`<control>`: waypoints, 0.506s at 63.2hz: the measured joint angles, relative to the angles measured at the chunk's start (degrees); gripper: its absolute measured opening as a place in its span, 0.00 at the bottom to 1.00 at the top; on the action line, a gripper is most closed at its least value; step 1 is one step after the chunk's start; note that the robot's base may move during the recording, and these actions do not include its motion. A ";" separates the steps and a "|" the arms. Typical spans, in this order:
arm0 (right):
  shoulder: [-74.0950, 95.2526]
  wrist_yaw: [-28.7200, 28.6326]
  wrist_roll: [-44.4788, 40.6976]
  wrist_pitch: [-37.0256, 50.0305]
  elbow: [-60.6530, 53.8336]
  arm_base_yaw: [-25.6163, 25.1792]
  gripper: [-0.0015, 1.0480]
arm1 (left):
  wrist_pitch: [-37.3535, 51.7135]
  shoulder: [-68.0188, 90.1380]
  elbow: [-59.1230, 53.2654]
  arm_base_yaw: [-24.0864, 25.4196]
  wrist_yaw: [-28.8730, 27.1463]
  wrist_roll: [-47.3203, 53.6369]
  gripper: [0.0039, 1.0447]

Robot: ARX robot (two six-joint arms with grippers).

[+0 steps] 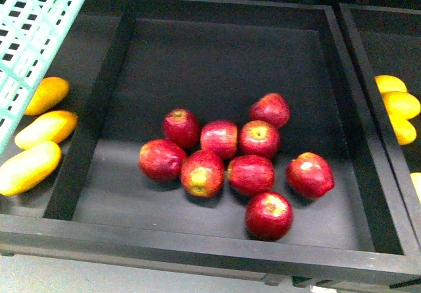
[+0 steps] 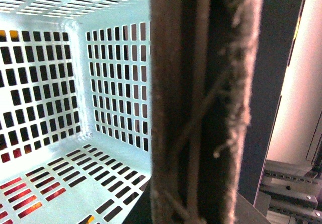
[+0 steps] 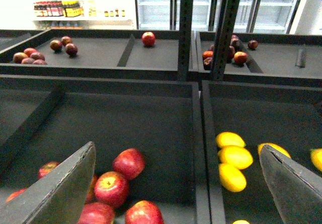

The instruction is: Pick lemon and mango into basket

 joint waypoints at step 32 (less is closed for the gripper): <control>0.07 0.42 0.02 0.00 -0.02 0.00 0.92 | -12.24 22.18 13.00 -19.34 -2.40 35.71 0.04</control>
